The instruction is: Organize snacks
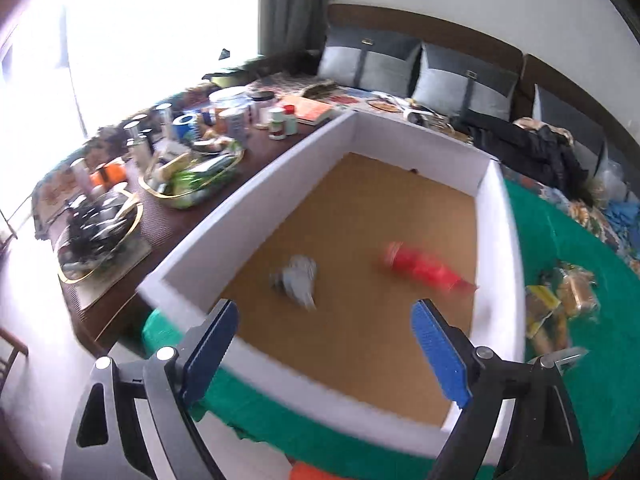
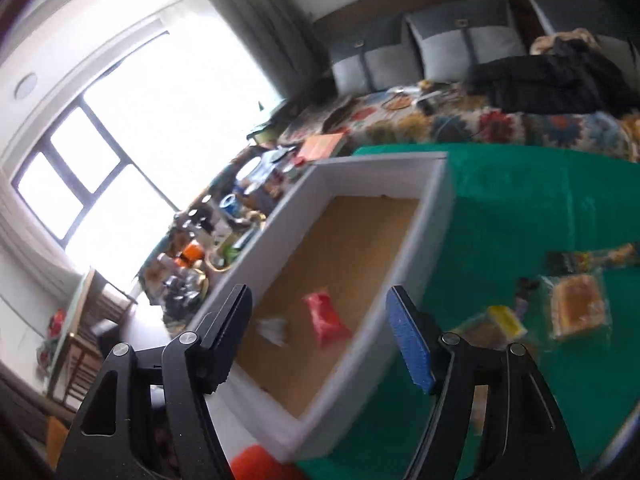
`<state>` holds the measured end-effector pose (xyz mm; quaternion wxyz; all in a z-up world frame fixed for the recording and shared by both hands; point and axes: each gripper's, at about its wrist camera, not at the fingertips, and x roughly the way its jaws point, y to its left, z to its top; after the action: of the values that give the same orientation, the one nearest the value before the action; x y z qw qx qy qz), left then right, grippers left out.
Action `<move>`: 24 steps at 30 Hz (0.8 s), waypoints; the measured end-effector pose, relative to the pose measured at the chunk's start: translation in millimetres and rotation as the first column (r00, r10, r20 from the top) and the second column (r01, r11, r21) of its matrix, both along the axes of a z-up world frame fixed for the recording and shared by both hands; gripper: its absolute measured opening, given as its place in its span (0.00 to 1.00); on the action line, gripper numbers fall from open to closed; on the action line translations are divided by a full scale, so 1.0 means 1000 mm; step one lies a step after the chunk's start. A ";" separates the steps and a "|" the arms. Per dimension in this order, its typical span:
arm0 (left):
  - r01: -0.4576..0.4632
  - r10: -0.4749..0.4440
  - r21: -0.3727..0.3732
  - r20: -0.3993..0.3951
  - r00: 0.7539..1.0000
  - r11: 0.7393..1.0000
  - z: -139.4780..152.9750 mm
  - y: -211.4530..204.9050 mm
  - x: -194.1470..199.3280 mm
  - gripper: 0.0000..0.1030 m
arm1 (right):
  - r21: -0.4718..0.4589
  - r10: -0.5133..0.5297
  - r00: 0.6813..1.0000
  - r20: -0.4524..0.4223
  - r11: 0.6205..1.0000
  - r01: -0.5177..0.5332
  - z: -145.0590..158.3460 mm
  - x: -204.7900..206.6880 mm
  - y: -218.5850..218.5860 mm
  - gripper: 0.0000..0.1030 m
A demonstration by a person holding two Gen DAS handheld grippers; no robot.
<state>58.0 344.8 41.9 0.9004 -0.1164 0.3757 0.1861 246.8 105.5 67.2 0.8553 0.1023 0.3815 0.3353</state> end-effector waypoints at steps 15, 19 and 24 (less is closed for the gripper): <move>0.284 -0.289 0.174 0.009 0.957 0.943 -0.020 -0.145 0.068 0.91 | -0.480 -0.502 0.851 0.154 0.715 0.509 -0.169 -0.053 -0.295 0.71; 0.290 -0.289 0.209 -0.033 0.957 0.934 -0.019 -0.160 0.067 0.91 | -0.465 -0.561 0.822 0.096 0.705 0.535 -0.182 -0.037 -0.329 0.71; 0.245 -0.242 0.116 -0.038 0.969 0.962 -0.022 -0.150 0.059 0.91 | -0.454 -0.589 0.802 0.103 0.690 0.564 -0.191 -0.045 -0.343 0.77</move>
<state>116.6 195.2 19.9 0.9172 -0.0128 0.3860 0.0975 201.5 -237.0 -123.4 0.9056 0.0183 0.4203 -0.0538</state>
